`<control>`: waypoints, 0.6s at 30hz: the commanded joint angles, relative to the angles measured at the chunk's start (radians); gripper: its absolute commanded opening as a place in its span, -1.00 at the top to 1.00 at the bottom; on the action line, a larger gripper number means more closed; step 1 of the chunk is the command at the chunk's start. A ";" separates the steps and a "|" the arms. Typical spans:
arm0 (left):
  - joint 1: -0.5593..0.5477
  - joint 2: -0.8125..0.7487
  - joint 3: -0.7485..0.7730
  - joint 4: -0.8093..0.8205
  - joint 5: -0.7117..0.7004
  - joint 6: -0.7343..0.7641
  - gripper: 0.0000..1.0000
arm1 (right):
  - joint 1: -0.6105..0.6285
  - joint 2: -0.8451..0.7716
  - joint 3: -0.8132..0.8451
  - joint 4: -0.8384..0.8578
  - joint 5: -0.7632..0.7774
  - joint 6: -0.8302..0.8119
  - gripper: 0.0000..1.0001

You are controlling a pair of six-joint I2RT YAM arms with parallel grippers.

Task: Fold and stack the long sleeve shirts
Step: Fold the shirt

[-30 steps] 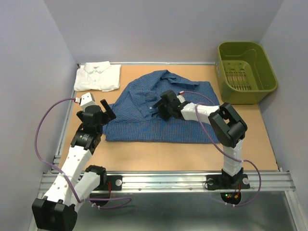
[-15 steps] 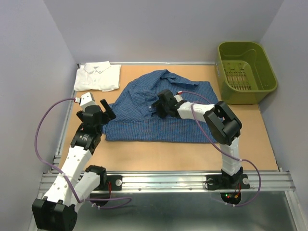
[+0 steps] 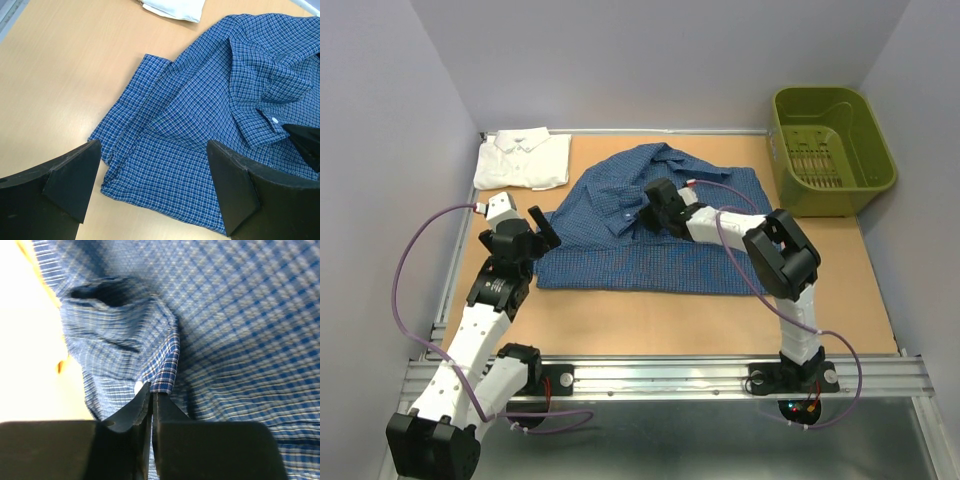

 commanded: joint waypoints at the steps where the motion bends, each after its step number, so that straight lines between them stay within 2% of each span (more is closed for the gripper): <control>1: 0.004 -0.021 -0.006 0.040 -0.008 0.006 -0.97 | 0.010 -0.075 0.090 0.032 0.036 -0.052 0.98; 10: 0.004 -0.013 -0.009 0.036 -0.010 -0.001 -0.97 | 0.010 -0.181 0.084 0.032 -0.087 -0.244 0.99; 18: 0.004 -0.018 -0.011 0.032 -0.002 -0.007 -0.97 | 0.009 -0.377 0.007 -0.015 -0.278 -0.488 0.99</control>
